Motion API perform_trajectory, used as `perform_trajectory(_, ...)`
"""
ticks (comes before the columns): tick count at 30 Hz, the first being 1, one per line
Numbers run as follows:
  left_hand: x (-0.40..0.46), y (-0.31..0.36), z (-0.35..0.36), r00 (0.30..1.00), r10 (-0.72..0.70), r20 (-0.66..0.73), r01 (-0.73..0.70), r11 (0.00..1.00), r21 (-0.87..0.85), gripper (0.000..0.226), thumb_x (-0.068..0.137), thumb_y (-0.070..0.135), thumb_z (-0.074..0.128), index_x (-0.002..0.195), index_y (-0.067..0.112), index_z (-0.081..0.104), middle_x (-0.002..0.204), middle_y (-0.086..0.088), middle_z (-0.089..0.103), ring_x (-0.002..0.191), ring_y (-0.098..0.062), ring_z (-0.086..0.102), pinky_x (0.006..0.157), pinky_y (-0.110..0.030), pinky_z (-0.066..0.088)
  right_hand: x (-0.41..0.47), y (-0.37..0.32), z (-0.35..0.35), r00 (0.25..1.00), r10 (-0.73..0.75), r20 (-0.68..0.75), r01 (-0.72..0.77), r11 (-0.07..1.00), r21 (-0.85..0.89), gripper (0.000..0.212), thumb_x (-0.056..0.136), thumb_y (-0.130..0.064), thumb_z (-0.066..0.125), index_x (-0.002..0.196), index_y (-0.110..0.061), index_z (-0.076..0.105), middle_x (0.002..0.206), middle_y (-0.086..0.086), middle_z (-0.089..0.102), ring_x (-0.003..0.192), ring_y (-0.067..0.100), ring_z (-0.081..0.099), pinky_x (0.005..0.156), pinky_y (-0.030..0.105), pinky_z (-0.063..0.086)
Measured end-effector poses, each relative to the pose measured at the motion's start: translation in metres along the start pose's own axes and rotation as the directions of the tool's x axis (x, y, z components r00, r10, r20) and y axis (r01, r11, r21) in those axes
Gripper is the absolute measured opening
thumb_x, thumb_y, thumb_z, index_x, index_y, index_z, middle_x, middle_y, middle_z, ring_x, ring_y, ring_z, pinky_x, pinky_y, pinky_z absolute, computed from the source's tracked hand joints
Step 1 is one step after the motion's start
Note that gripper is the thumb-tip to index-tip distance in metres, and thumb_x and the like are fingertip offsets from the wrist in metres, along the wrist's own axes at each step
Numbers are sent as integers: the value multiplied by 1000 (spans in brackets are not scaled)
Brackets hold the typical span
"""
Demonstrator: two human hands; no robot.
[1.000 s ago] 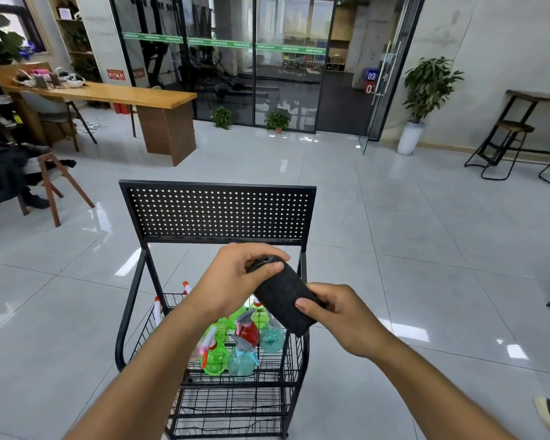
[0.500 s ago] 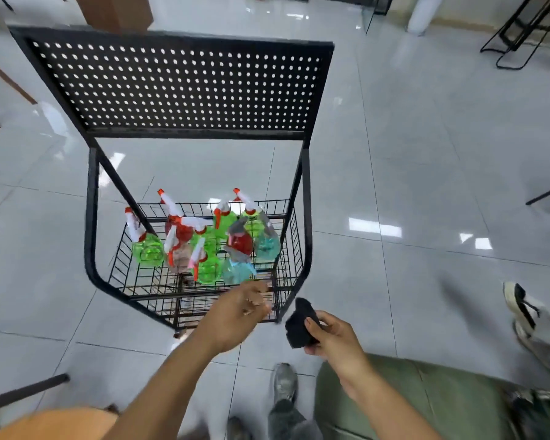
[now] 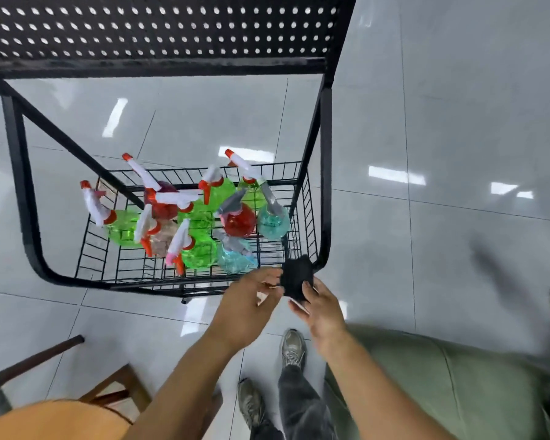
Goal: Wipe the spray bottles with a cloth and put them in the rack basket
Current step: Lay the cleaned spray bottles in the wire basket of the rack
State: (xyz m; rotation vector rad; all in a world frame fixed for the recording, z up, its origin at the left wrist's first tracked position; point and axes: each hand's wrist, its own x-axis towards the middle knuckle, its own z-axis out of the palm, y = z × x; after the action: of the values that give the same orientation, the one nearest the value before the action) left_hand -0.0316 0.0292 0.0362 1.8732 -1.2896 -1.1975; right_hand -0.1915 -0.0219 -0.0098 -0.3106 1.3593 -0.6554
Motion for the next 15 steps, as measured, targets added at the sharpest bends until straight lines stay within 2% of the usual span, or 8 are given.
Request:
perform_trajectory(4, 27, 2, 25, 997, 69, -33, -65, 992, 109, 46, 103, 18, 68, 148, 28, 62, 133, 9, 68, 112, -1, 64, 101, -27, 54, 22, 11, -17, 996, 38, -84, -44, 996, -73, 11, 108, -16, 59, 116, -16, 66, 112, 13, 76, 100, 25, 74, 83, 37, 59)
perform_trajectory(6, 40, 3, 34, 994, 84, -68, -66, 971, 230, 53, 101, 14, 69, 152, 25, 60, 141, 2, 66, 126, -17, 58, 107, -32, 49, 24, 14, -26, 985, -110, -135, 64, 950, -306, 5, 105, -22, 65, 101, -25, 65, 105, 10, 77, 90, 20, 75, 80, 39, 59)
perform_trajectory(7, 46, 3, 37, 993, 87, -74, -63, 957, 282, 54, 99, 12, 69, 152, 24, 60, 142, -1, 65, 129, -23, 56, 109, -36, 48, 24, 16, -33, 945, -295, -141, 185, 837, -515, 11, 102, -25, 69, 94, -27, 62, 99, 3, 77, 82, 16, 74, 77, 38, 58)
perform_trajectory(8, 52, 1, 40, 993, 93, -74, -64, 942, 329, 54, 98, 11, 70, 150, 22, 61, 142, -3, 66, 130, -27, 55, 111, -39, 47, 21, 17, -40, 864, -497, -85, 296, 636, -713, 17, 100, -28, 71, 89, -29, 59, 93, -6, 74, 76, 11, 72, 72, 35, 57)
perform_trajectory(10, 60, -4, 43, 993, 107, -45, -81, 914, 398, 52, 94, 9, 74, 145, 18, 66, 138, -5, 69, 129, -32, 58, 111, -46, 50, 11, 13, -49, 658, -737, 154, 483, 256, -837, 14, 101, -34, 69, 91, -32, 59, 93, -16, 67, 71, 3, 66, 63, 28, 54)
perform_trajectory(12, 64, -10, 45, 992, 124, -31, -97, 891, 444, 49, 90, 8, 79, 138, 16, 71, 131, -3, 73, 122, -33, 63, 101, -47, 56, 6, 7, -48, 510, -771, 381, 636, 40, -770, 9, 105, -37, 61, 106, -31, 67, 109, -20, 67, 76, 3, 69, 63, 28, 58)
perform_trajectory(13, 64, -12, 47, 991, 132, -33, -103, 885, 454, 47, 88, 8, 80, 134, 16, 73, 127, -2, 75, 117, -32, 66, 94, -45, 59, 8, 5, -46, 456, -763, 458, 670, -45, -741, 16, 106, -36, 59, 117, -31, 70, 121, -20, 68, 81, 5, 72, 66, 29, 62)
perform_trajectory(15, 63, -17, 49, 990, 130, -52, -93, 888, 451, 39, 90, 10, 78, 128, 20, 75, 117, 2, 75, 107, -29, 69, 80, -43, 62, 19, 4, -43, 381, -743, 550, 634, -223, -740, 31, 103, -28, 65, 134, -28, 70, 139, -14, 67, 82, 10, 76, 66, 29, 64)
